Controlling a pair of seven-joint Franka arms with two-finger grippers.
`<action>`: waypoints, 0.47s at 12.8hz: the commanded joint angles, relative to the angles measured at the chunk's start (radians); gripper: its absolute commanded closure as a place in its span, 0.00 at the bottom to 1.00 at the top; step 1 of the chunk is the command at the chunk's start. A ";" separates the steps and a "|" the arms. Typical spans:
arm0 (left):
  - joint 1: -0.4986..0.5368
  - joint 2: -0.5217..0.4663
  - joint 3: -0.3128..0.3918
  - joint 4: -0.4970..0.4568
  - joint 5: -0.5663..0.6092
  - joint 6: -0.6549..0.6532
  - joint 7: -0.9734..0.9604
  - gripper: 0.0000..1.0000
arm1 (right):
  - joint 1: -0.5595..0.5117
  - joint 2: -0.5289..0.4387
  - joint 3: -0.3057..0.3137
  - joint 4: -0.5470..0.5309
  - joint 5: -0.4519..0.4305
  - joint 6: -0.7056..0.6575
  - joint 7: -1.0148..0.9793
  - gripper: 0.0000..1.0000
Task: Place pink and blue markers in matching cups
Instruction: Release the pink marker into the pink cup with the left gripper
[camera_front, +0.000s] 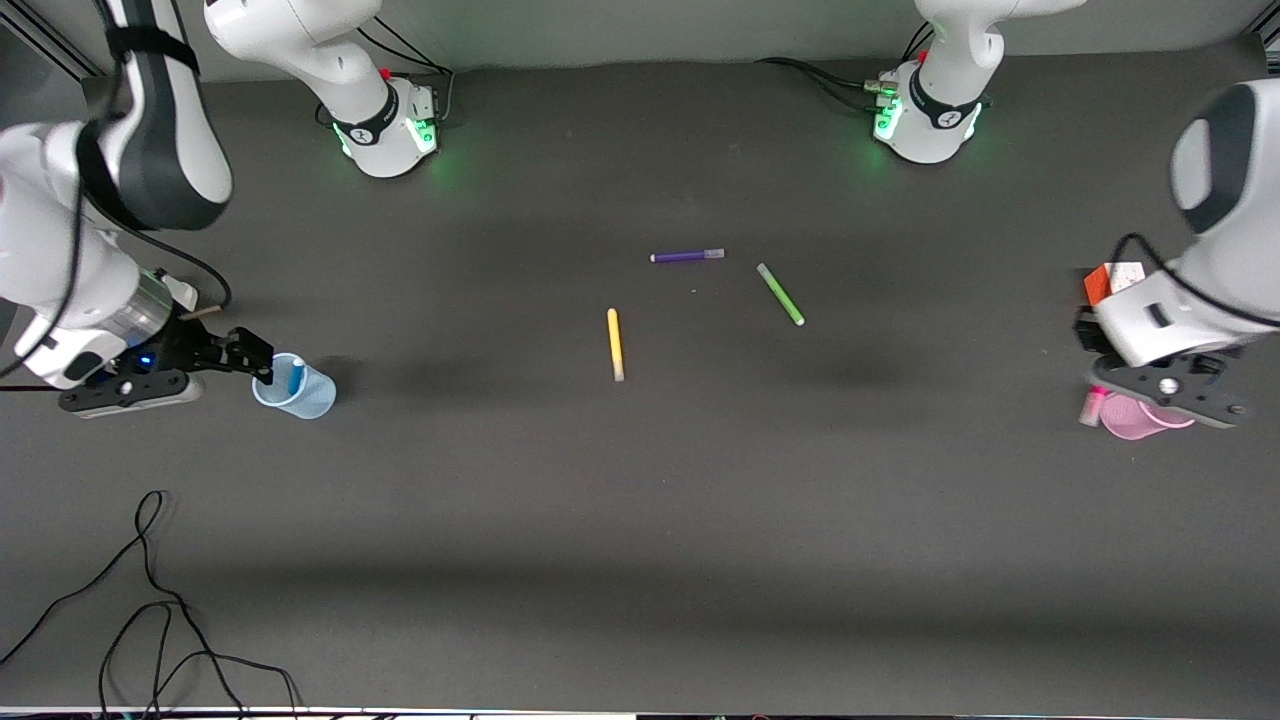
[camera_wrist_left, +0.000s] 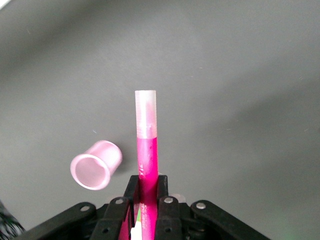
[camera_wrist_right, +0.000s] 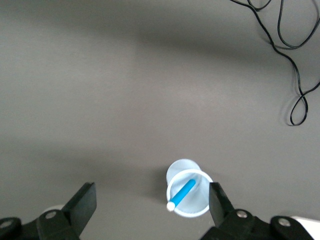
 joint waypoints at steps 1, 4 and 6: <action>0.081 -0.048 -0.014 -0.036 -0.024 0.053 0.233 1.00 | 0.007 0.017 0.015 0.128 0.016 -0.151 0.051 0.00; 0.220 -0.045 -0.012 -0.048 -0.150 0.107 0.534 1.00 | -0.023 0.015 0.071 0.219 0.016 -0.288 0.098 0.00; 0.331 -0.034 -0.012 -0.066 -0.301 0.142 0.724 1.00 | -0.124 0.011 0.196 0.251 0.017 -0.316 0.105 0.00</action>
